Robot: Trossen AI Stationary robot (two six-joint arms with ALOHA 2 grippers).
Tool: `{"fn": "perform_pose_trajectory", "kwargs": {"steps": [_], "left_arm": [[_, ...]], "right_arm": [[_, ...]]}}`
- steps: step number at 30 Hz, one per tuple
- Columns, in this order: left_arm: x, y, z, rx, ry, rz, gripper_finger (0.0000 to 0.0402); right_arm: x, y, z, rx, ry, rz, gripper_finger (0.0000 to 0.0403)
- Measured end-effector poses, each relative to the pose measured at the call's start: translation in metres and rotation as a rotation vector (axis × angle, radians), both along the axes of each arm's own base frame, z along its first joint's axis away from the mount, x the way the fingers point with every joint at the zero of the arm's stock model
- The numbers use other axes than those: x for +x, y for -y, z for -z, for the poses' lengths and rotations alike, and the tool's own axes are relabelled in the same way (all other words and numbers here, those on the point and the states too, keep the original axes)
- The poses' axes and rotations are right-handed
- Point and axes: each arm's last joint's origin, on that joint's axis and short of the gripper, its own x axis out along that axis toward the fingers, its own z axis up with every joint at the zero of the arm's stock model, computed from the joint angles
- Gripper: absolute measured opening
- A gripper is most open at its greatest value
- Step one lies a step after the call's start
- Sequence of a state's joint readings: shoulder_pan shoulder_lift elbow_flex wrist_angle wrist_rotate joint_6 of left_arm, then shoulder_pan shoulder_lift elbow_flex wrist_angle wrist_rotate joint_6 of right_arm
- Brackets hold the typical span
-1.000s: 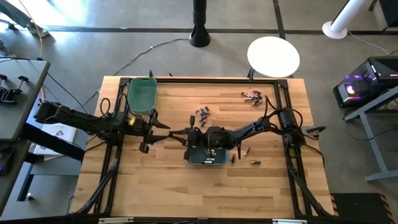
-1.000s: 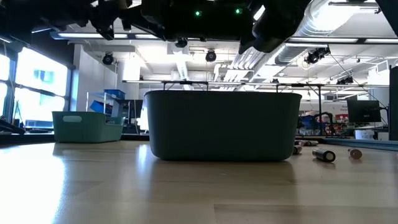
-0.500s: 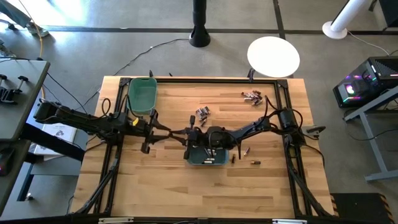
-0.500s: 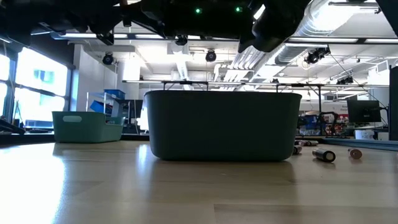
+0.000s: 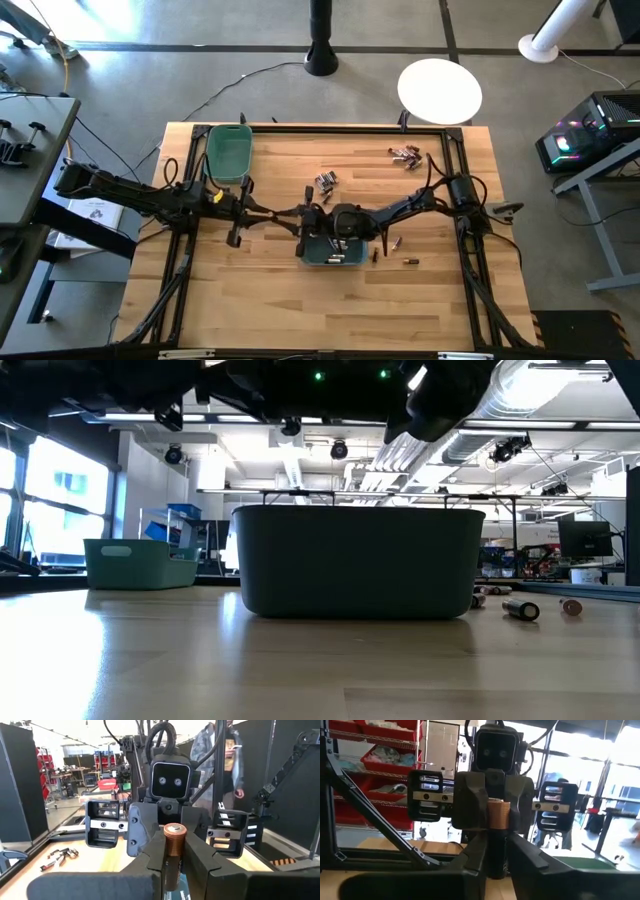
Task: Sort batteries
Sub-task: Put the black battery into the green bin
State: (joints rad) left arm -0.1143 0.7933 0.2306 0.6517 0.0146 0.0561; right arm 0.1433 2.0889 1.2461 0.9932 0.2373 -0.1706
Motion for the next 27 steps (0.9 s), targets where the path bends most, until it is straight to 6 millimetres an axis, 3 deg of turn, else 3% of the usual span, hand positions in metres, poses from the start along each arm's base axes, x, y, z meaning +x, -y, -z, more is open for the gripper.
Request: {"fn": "perform_pose_trajectory", "kwargs": {"steps": [5,10,15,19,27], "left_arm": [[0.000,-0.001,-0.001,-0.012,0.007,-0.013,0.0030],[-0.002,-0.003,-0.004,-0.028,-0.006,-0.079,0.0030],[0.001,-0.005,-0.022,0.001,-0.127,-0.186,0.0030],[0.002,-0.011,-0.042,0.055,-0.219,-0.372,0.0030],[-0.004,-0.039,-0.089,0.094,-0.364,-0.696,0.0030]], "right_arm": [[0.001,0.005,0.006,0.017,-0.056,0.046,0.0123],[-0.001,0.010,0.012,-0.020,-0.161,0.253,0.0170],[-0.016,0.003,-0.006,-0.129,-0.295,0.534,0.0173],[-0.034,-0.010,-0.015,-0.256,-0.451,0.706,0.0167],[-0.069,-0.042,-0.018,-0.343,-0.651,0.666,0.0165]]}}
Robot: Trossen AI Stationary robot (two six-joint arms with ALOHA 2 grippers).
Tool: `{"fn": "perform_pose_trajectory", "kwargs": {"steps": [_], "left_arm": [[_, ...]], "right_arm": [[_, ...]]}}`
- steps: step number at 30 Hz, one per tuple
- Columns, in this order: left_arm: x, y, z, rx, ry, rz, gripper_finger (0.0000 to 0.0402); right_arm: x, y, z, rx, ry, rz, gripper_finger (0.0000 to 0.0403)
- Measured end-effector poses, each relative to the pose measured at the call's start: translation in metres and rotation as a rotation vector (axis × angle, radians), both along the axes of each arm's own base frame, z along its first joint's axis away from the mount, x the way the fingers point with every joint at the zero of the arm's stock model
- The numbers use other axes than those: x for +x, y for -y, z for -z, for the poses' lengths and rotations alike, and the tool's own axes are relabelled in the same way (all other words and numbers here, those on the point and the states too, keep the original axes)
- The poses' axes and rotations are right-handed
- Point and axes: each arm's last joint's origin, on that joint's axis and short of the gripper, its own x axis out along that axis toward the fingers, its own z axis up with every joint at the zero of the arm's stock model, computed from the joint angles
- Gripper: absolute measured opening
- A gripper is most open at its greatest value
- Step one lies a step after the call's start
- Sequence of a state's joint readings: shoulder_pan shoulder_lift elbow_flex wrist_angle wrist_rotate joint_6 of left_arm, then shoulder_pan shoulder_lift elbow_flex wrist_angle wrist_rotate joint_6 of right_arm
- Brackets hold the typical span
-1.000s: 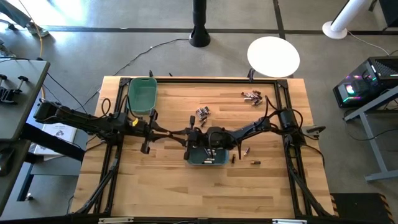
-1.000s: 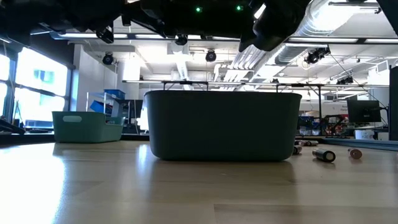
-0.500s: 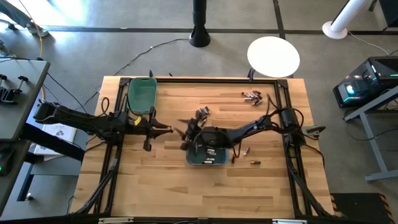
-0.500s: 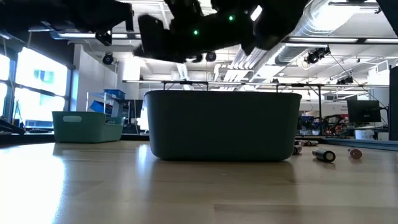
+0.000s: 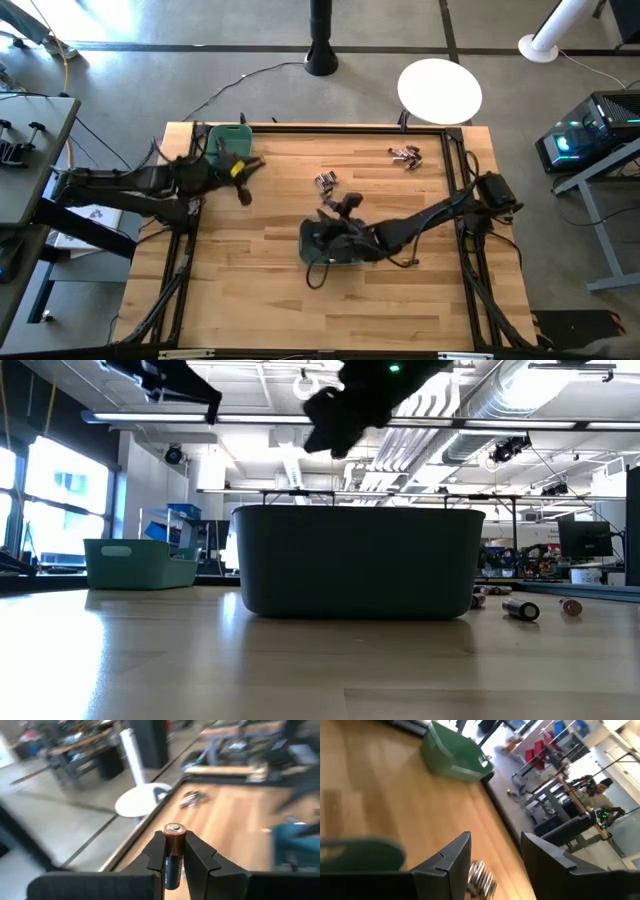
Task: Sort batteries
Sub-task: Put the black battery into the green bin
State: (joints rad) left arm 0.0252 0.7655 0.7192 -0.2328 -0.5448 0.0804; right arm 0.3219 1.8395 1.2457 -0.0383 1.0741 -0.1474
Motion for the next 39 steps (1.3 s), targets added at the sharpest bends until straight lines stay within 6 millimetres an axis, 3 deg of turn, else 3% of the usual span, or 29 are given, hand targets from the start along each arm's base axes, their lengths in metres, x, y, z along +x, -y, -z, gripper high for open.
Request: {"fn": "perform_pose_trajectory", "kwargs": {"steps": [7,11,15,21,28,39], "left_arm": [[0.016,-0.052,-0.030,-0.060,-0.231,-0.259,0.0030],[0.034,-0.097,-0.027,-0.172,-0.413,-0.357,0.0030],[0.037,-0.144,-0.005,-0.319,-0.626,-0.475,0.0030],[0.013,-0.187,0.040,-0.539,-0.792,-0.645,0.0030],[-0.005,-0.211,0.091,-0.767,-0.743,-0.630,0.0031],[0.005,-0.226,0.146,-0.895,-0.860,-0.625,0.0033]], "right_arm": [[-0.017,-0.017,0.005,0.029,-0.024,0.019,0.0165],[-0.019,-0.019,0.007,0.036,-0.030,0.020,0.0165],[-0.021,-0.019,0.008,0.028,-0.053,0.021,0.0165],[-0.030,-0.022,0.015,0.047,-0.084,0.045,0.0165],[-0.036,-0.028,0.016,0.056,-0.054,0.069,0.0165],[-0.038,-0.029,0.016,0.000,-0.068,0.077,0.0165]]}}
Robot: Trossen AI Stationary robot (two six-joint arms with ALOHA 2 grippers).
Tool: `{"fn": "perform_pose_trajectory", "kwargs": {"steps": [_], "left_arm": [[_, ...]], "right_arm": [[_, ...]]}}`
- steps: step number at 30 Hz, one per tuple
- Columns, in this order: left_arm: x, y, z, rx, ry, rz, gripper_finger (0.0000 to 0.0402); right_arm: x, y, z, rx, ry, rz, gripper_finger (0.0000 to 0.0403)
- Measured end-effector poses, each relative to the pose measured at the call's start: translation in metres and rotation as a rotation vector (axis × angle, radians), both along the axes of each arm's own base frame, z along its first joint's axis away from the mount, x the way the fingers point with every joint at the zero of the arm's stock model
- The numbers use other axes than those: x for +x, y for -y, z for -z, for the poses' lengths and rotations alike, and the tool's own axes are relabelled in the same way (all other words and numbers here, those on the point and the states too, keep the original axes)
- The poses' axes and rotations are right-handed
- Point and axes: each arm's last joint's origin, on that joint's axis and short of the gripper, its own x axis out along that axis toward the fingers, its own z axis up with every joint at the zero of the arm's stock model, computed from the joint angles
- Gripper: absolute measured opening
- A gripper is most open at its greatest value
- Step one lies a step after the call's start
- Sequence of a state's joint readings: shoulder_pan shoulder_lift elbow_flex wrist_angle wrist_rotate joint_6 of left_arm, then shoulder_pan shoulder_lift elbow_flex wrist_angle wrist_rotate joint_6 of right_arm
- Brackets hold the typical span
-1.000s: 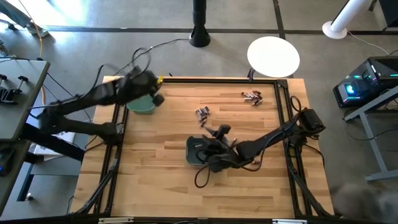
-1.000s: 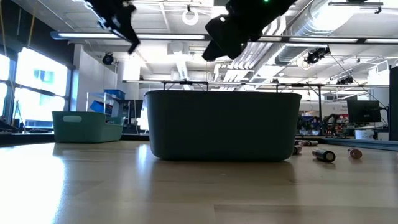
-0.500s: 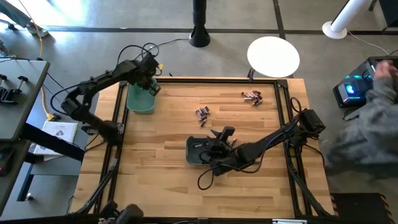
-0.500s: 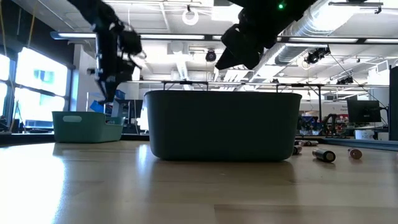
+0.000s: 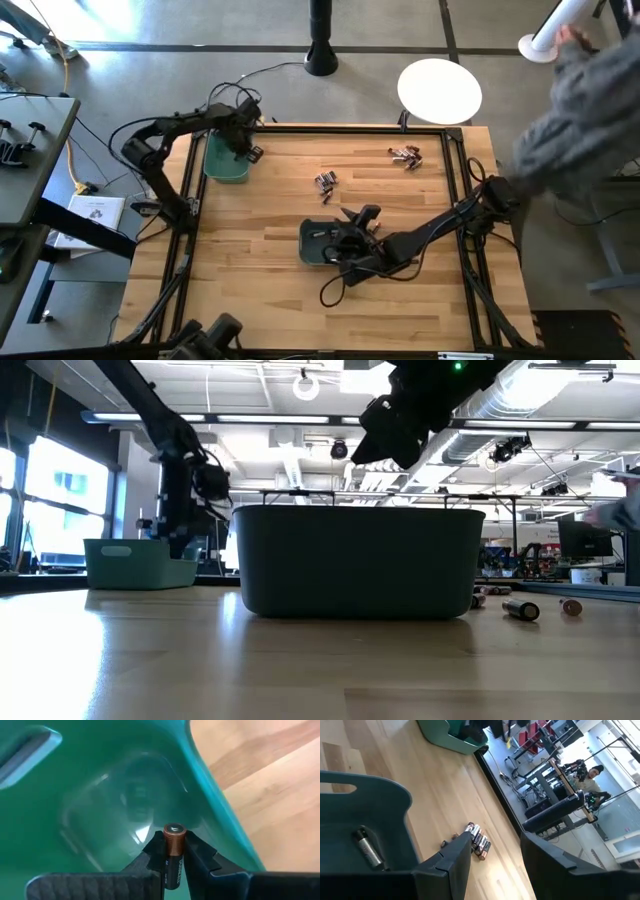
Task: Sort batteries
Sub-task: Put the black battery into the green bin
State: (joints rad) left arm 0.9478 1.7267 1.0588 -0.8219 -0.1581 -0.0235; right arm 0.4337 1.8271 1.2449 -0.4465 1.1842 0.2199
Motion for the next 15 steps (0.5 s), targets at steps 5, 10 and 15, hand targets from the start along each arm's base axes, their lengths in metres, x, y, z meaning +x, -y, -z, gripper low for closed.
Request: {"fn": "perform_pose_trajectory", "kwargs": {"steps": [5,10,15], "left_arm": [[0.003,-0.004,0.020,-0.047,-0.036,0.026,0.0034],[0.004,-0.006,0.023,-0.049,-0.048,0.036,0.0056],[0.003,-0.008,0.013,-0.009,-0.023,0.058,0.0117]], "right_arm": [[0.000,0.001,0.000,0.002,0.003,0.006,0.0165],[0.001,0.001,0.000,0.004,0.006,0.006,0.0165],[0.001,0.003,0.000,0.008,0.012,0.012,0.0165]]}}
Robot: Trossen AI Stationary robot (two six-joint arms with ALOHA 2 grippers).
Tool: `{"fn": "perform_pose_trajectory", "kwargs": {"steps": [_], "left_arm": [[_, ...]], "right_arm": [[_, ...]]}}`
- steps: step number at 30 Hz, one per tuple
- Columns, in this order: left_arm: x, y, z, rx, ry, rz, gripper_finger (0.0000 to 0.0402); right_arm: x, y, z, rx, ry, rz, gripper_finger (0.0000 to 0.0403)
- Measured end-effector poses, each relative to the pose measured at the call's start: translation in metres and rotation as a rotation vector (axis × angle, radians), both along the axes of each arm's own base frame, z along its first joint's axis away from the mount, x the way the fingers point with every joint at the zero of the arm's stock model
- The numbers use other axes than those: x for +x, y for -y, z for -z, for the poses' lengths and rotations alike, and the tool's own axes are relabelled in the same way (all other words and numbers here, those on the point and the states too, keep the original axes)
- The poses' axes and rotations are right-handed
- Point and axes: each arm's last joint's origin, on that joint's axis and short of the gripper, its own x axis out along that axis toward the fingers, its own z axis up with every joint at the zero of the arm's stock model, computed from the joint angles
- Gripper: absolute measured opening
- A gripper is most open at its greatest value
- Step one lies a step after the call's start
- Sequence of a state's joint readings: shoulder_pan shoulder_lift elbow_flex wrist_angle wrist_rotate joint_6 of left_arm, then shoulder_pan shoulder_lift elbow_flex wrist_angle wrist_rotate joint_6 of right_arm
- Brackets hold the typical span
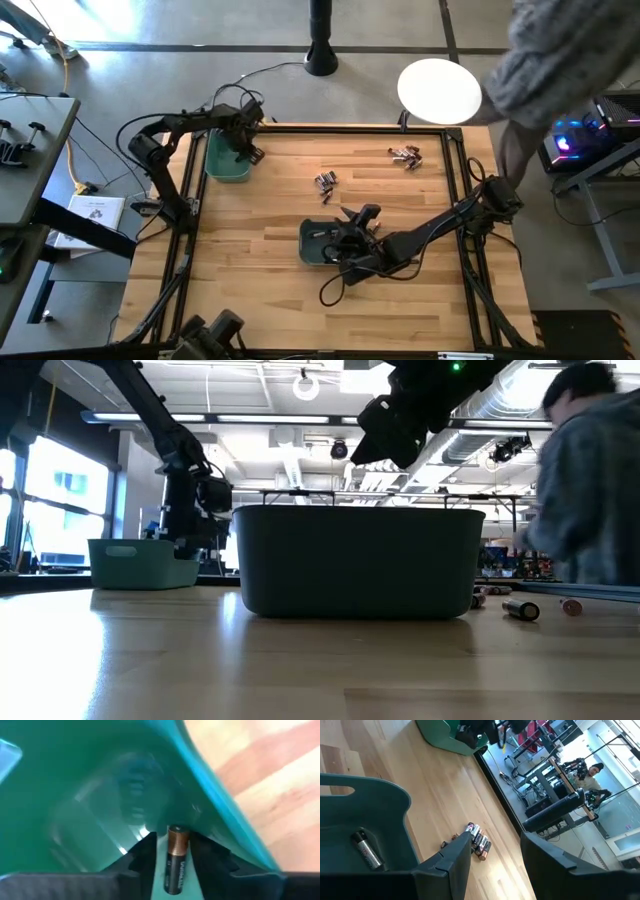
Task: Sort batteries
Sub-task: Put the black battery into the green bin
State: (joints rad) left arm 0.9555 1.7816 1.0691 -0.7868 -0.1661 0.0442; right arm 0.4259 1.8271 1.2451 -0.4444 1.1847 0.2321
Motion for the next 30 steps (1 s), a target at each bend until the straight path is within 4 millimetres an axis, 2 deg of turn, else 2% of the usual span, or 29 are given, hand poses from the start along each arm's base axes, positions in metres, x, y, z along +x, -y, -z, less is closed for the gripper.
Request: {"fn": "perform_pose_trajectory", "kwargs": {"steps": [4,8,14,19,23,27,30], "left_arm": [[-0.005,0.003,-0.021,0.048,0.031,0.009,0.0164],[-0.012,0.010,-0.046,0.107,0.071,0.004,0.0192],[-0.026,0.030,-0.093,0.233,0.157,0.006,0.0198],[-0.029,0.057,-0.127,0.393,0.301,0.053,0.0193],[-0.019,0.086,-0.125,0.493,0.530,0.191,0.0189],[-0.005,0.117,-0.106,0.527,0.760,0.364,0.0186],[0.004,0.139,-0.090,0.528,0.862,0.464,0.0186]], "right_arm": [[0.000,0.000,0.000,0.000,0.000,0.000,0.0165],[0.000,0.000,0.000,0.000,0.008,0.004,0.0165],[0.000,-0.001,-0.001,-0.024,0.020,0.016,0.0165],[-0.007,-0.010,-0.002,-0.053,-0.027,-0.026,0.0165],[-0.026,-0.007,-0.013,-0.067,-0.085,-0.018,0.0165],[-0.058,0.009,-0.028,-0.039,-0.112,0.075,0.0165],[-0.083,0.022,-0.045,0.022,-0.096,0.159,0.0165]]}}
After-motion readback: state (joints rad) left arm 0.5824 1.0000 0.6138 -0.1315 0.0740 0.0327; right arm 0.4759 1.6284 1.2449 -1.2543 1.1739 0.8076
